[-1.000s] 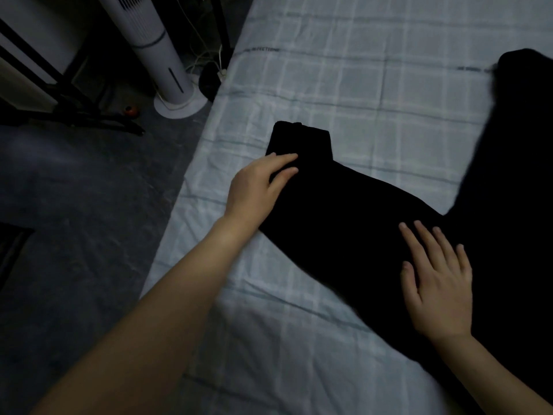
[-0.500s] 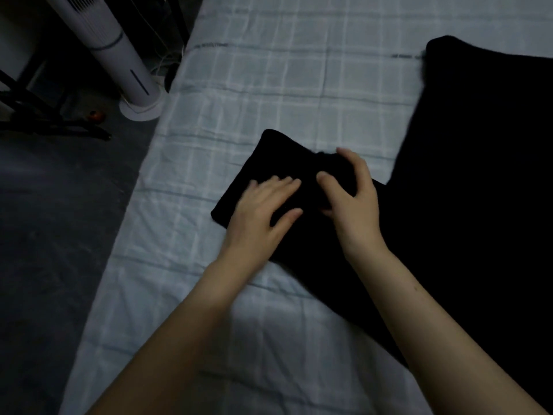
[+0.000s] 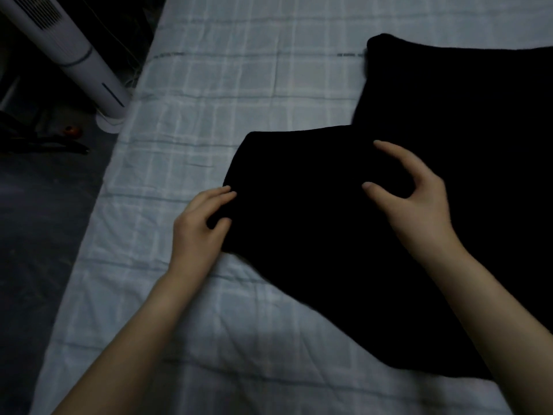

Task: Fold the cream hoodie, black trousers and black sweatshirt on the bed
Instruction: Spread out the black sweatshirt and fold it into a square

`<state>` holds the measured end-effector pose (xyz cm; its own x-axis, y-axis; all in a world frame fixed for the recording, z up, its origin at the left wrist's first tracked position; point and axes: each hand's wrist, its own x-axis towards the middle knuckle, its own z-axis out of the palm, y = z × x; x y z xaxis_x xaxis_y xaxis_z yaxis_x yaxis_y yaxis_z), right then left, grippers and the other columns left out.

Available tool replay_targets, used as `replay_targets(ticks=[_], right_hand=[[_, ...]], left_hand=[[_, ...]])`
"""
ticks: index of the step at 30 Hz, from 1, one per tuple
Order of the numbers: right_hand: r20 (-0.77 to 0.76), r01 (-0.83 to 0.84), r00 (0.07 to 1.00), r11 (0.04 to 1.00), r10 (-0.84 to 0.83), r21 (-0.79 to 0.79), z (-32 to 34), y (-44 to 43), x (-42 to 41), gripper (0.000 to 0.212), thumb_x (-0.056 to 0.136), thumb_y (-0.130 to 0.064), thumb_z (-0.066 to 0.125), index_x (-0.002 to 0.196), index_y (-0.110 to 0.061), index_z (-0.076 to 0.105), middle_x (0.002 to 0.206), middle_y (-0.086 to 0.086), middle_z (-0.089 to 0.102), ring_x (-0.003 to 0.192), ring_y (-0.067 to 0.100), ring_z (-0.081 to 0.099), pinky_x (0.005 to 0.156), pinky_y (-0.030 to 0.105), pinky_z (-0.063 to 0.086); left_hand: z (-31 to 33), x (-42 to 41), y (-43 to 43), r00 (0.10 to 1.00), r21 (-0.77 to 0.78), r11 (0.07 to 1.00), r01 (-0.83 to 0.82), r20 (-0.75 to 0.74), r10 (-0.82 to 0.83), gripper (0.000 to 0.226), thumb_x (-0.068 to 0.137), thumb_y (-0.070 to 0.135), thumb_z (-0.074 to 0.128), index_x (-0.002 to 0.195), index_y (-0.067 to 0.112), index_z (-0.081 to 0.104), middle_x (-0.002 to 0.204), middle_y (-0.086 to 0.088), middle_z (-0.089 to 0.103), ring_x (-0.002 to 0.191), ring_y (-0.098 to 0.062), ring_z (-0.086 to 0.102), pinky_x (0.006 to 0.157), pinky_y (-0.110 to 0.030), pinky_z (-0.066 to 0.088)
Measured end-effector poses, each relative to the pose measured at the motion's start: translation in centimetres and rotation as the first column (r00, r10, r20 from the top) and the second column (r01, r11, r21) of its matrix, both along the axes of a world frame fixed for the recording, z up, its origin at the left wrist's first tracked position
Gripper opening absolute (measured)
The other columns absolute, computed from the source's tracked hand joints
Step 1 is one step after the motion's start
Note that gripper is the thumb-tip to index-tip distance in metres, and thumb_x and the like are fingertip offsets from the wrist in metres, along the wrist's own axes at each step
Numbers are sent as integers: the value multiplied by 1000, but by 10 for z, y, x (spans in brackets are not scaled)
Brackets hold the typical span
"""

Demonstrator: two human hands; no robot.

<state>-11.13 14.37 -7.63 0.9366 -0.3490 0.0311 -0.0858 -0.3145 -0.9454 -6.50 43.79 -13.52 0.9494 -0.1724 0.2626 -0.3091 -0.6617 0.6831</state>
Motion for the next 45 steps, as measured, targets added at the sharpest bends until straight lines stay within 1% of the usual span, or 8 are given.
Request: replay_targets(ticks=[7, 14, 20, 27, 31, 34, 39, 45], right_hand=[[-30, -57, 998, 998, 57, -29, 47, -131, -63, 55, 89, -4, 66, 127, -43, 57, 132, -11, 60, 125, 10, 56, 110, 47, 43], [-59, 124, 989, 982, -134, -146, 43, -270, -115, 55, 84, -18, 75, 128, -47, 59, 123, -27, 63, 112, -6, 61, 91, 27, 52], [-140, 132, 982, 991, -129, 11, 30, -334, -145, 54, 86, -7, 71, 122, -46, 64, 112, -23, 69, 83, -3, 70, 61, 10, 52], [-162, 78, 986, 977, -45, 200, 9, -363, -142, 53, 88, 1, 67, 123, -39, 66, 117, -14, 68, 86, 3, 71, 61, 13, 53], [-276, 17, 958, 977, -77, -212, 8, -380, -121, 56, 87, -5, 65, 135, -31, 57, 133, -7, 60, 121, 15, 59, 93, 23, 48], [-252, -50, 959, 800, -129, -598, 5, -355, -108, 55, 93, -27, 56, 147, -19, 45, 151, 11, 42, 137, 32, 41, 112, 36, 31], [-353, -310, 935, 579, 41, -754, -44, -278, -108, 56, 100, -52, 24, 154, -37, 26, 162, -5, 24, 152, 24, 13, 122, 49, 7], [-395, -328, 918, 506, -27, -798, -107, -276, -119, 58, 100, -56, 16, 156, -41, 11, 163, -5, 24, 152, 27, 14, 122, 50, 9]], left_hand=[[29, -47, -108, 986, 15, 988, 151, 63, -152, 25, 80, -2, 72, 104, 4, 75, 111, -4, 71, 105, -16, 65, 99, -23, 46], [22, -103, -231, 951, -11, 953, 303, 63, -302, 26, 83, 23, 75, 103, 6, 76, 113, -4, 70, 109, -14, 62, 101, -23, 44], [-5, -133, -294, 932, 105, 927, 359, 9, -362, 24, 86, 22, 72, 102, 5, 76, 112, -7, 70, 107, -23, 64, 95, -35, 49], [-1, -141, -310, 959, -5, 967, 254, 128, -251, 19, 93, 22, 63, 97, 8, 75, 104, 1, 70, 105, -11, 63, 98, -23, 44], [12, -144, -324, 939, 168, 927, 334, 21, -342, 33, 94, 34, 54, 102, 12, 77, 116, 0, 69, 112, -18, 61, 99, -38, 48], [16, -135, -337, 943, 300, 894, 333, -116, -312, 53, 98, 44, 32, 138, 18, 55, 148, -3, 48, 140, -22, 39, 118, -44, 26], [-6, -119, -357, 948, 567, 761, 316, -169, -268, 59, 99, 52, 8, 155, 34, 12, 164, 4, 12, 151, -21, 3, 120, -53, 2], [-56, -117, -353, 950, 621, 726, 296, -109, -294, 57, 102, 54, 14, 155, 35, 11, 163, 1, 18, 151, -23, 12, 119, -56, 10]])
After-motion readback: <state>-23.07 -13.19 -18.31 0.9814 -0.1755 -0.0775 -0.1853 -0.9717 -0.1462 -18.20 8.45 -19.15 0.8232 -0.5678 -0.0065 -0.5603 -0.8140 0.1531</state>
